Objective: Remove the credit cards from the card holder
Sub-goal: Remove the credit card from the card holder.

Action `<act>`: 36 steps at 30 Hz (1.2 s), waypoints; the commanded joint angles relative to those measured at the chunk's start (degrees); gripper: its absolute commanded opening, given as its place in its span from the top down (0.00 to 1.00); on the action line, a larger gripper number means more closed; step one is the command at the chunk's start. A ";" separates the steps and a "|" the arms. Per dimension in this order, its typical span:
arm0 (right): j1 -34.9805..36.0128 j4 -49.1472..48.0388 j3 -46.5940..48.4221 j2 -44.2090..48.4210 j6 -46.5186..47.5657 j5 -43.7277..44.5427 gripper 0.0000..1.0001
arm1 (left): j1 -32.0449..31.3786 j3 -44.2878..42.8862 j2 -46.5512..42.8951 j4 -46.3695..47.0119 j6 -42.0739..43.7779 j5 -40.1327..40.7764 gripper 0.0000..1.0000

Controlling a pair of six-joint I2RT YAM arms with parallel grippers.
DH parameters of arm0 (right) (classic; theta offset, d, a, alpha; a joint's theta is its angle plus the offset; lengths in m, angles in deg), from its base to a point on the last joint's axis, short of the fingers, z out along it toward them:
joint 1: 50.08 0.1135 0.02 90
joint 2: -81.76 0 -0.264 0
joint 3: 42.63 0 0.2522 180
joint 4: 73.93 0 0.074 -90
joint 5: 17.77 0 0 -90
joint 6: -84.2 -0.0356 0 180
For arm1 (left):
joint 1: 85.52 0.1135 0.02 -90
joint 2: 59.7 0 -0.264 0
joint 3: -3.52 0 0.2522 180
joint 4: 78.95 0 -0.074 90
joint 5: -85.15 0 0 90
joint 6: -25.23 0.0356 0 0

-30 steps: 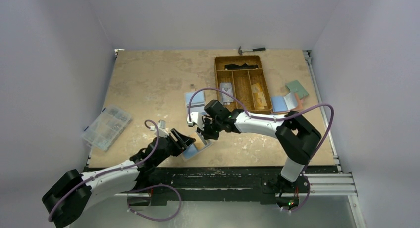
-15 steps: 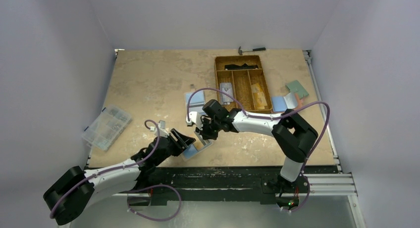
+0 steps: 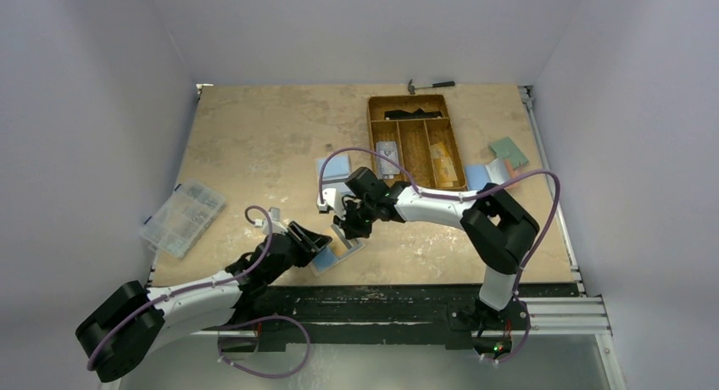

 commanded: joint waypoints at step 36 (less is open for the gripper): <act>0.52 2.17 1.58 -3.59 -2.65 -1.68 1.00 | 0.17 3.93 2.59 4.63 2.10 -0.10 0.47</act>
